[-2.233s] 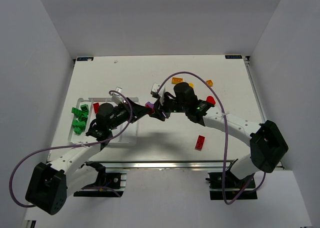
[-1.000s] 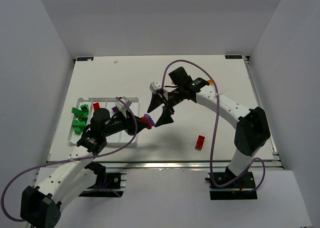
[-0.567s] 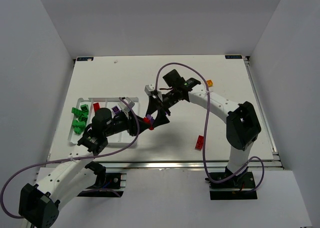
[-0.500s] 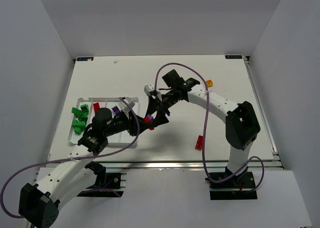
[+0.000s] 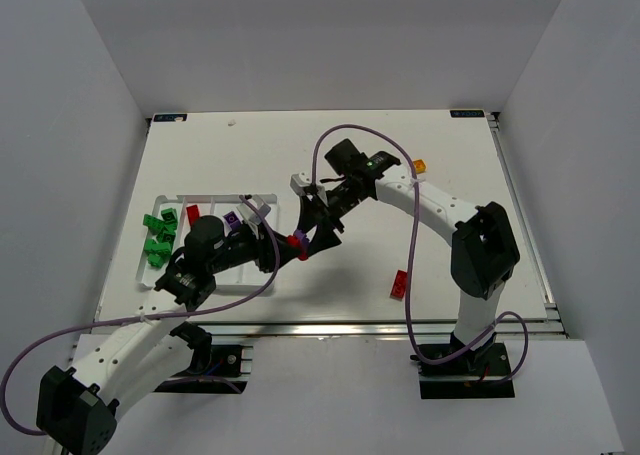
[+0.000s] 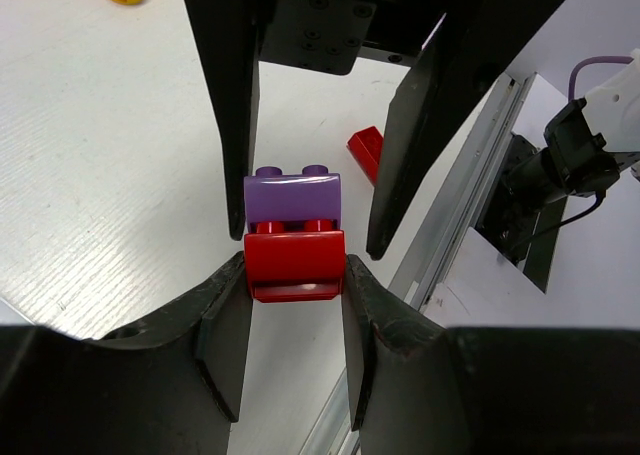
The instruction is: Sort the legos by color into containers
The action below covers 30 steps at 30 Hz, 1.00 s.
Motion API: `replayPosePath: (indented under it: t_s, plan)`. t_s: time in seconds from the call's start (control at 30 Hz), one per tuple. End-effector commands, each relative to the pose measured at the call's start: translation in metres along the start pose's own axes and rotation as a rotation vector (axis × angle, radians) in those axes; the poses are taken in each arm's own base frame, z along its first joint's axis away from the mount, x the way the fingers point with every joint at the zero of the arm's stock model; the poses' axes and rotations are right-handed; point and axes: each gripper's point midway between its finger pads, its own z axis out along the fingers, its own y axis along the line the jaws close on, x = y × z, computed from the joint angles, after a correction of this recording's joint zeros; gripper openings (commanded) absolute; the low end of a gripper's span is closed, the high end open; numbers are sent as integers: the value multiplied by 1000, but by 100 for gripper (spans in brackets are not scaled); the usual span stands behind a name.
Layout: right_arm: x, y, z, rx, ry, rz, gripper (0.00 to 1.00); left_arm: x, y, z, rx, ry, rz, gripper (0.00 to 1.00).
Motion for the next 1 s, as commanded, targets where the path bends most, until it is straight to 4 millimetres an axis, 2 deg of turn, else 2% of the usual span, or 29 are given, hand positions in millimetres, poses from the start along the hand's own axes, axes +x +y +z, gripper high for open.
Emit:
replayPosePath:
  t_s: [0.0, 0.23, 0.3, 0.43, 0.57, 0.73, 0.97]
  plan:
    - [-14, 6, -1, -28, -19, -48, 62, -14, -6, -2, 10, -34, 41, 0]
    - [-13, 7, -1, -37, -16, -56, 61, -14, -5, -2, 7, -32, 33, 0]
    - [-14, 6, 0, -41, -22, -59, 54, -14, -5, -2, 6, -34, 33, 0]
    - [-18, 6, -1, -52, -32, -69, 30, -14, -5, -2, 4, -33, 35, 0]
    - [-13, 8, -1, -58, -17, -62, 22, -9, -1, -5, -23, -3, 39, 0]
    - [-5, 2, -13, -36, -13, -56, 12, -4, 1, -11, -45, 26, 54, 0]
    - [0, -12, -36, 17, -4, -46, 6, 2, 2, -16, -62, 64, 55, 0]
